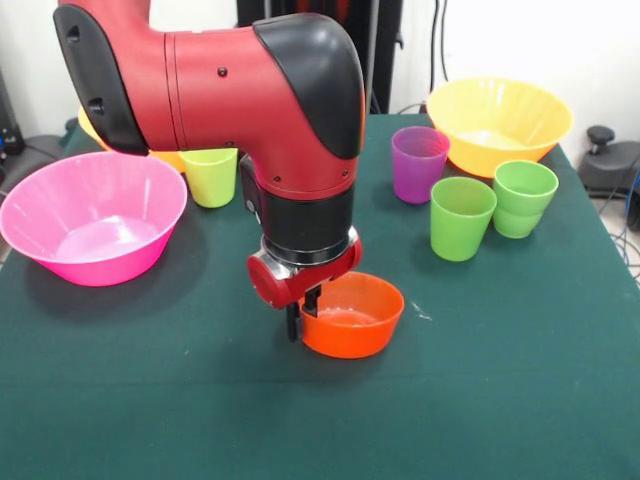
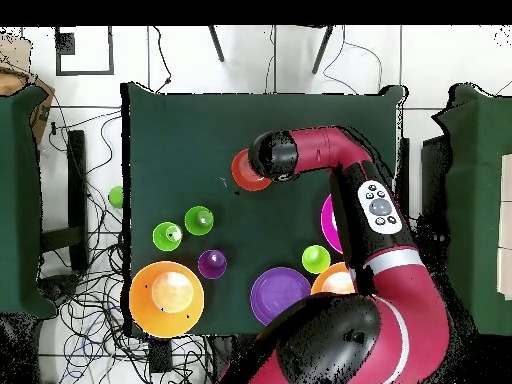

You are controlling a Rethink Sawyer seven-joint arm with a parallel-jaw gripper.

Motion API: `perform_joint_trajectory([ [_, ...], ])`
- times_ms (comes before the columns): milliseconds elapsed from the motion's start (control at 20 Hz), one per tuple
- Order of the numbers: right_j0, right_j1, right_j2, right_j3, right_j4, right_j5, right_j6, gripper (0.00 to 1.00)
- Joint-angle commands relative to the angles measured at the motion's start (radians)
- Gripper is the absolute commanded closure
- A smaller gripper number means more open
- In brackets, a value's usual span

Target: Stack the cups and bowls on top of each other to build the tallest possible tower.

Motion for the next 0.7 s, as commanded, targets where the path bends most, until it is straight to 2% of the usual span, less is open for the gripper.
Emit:
perform_joint_trajectory([
  [50, -0.004, 0.037, -0.043, -0.066, -0.059, 0.085, -0.168, 1.0],
  [300, -0.014, 0.036, -0.043, -0.054, -0.056, 0.072, -0.163, 1.0],
  [700, -0.029, 0.036, -0.04, -0.071, -0.056, 0.105, -0.203, 1.0],
])
